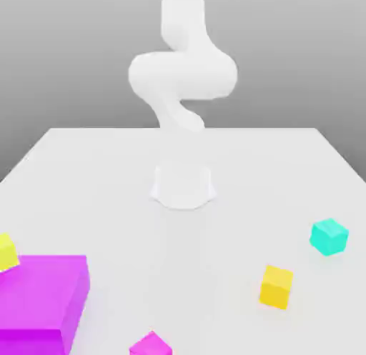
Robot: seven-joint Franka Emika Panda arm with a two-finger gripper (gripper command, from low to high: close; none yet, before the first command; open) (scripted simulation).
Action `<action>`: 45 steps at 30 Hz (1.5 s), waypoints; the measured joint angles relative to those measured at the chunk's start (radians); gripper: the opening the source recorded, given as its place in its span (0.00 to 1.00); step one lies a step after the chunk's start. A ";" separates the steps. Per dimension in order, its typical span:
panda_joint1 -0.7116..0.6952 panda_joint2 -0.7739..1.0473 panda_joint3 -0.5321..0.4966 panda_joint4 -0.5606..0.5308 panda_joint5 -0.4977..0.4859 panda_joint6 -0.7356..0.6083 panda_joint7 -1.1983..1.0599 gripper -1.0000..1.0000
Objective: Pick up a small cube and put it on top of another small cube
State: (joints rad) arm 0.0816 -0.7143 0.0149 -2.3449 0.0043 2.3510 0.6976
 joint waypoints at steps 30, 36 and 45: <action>0.739 1.004 0.102 -0.357 -0.215 0.636 -0.739 0.00; 0.731 0.986 0.113 -0.361 -0.205 0.620 -0.746 0.00; 0.523 0.729 0.101 -0.381 -0.032 0.388 -0.833 0.00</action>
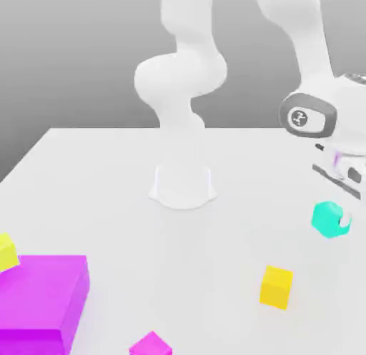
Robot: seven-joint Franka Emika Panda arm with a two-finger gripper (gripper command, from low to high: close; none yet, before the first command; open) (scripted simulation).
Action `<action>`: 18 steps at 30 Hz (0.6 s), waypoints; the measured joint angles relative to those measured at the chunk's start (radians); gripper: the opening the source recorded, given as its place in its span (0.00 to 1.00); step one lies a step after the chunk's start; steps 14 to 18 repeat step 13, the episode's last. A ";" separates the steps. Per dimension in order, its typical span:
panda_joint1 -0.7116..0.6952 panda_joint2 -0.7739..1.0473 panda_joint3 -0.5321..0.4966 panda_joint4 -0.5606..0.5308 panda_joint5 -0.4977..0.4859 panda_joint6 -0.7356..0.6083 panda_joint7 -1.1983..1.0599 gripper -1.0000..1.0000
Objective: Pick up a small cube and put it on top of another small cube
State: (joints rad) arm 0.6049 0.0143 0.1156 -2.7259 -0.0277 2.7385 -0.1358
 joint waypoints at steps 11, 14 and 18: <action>-0.183 0.106 -0.093 0.032 0.021 0.074 0.046 1.00; -0.183 0.106 -0.093 0.032 0.021 0.074 0.046 1.00; -0.183 0.106 -0.093 0.032 0.021 0.074 0.046 1.00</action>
